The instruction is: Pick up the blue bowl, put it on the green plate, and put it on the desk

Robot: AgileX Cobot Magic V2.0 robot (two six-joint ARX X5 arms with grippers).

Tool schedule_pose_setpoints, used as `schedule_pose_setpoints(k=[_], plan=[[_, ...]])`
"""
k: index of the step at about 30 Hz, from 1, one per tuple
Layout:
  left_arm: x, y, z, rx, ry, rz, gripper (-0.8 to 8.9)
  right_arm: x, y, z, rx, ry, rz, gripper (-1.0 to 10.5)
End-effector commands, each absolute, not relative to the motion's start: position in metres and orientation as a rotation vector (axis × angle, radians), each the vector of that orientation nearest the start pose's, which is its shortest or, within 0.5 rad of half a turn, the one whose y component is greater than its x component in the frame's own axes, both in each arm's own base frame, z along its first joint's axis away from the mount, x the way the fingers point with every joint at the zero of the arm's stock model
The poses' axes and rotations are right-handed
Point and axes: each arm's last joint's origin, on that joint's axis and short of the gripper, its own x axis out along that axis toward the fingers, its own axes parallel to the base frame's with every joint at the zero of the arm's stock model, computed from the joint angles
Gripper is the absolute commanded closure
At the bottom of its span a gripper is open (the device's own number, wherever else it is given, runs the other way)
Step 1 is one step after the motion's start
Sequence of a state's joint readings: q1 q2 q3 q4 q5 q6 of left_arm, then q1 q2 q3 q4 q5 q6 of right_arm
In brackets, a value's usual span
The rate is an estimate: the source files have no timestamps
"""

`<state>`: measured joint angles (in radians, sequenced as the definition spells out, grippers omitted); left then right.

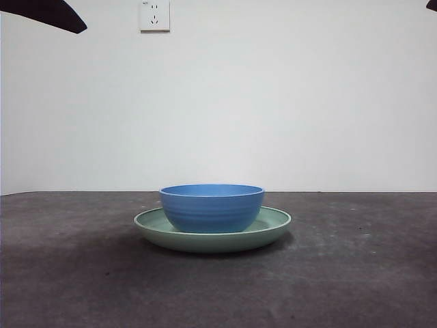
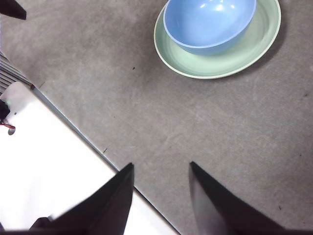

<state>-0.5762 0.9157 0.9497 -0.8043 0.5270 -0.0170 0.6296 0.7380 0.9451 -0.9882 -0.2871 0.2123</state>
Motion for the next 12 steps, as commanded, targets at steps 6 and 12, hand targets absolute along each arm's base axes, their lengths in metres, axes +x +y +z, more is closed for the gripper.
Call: schedule_pose_setpoints(k=[6,12], plan=[[0.1325,-0.1048,0.3172,0.005,0.835,-1.046,5.65,0.0925,0.0789,0.3243,0.036,0.873,0.794,7.7],[0.1326,-0.1048,0.3172,0.005,0.834,-1.046,6.65,0.0924,0.0789,0.3242,0.036,0.873,0.795,8.2]])
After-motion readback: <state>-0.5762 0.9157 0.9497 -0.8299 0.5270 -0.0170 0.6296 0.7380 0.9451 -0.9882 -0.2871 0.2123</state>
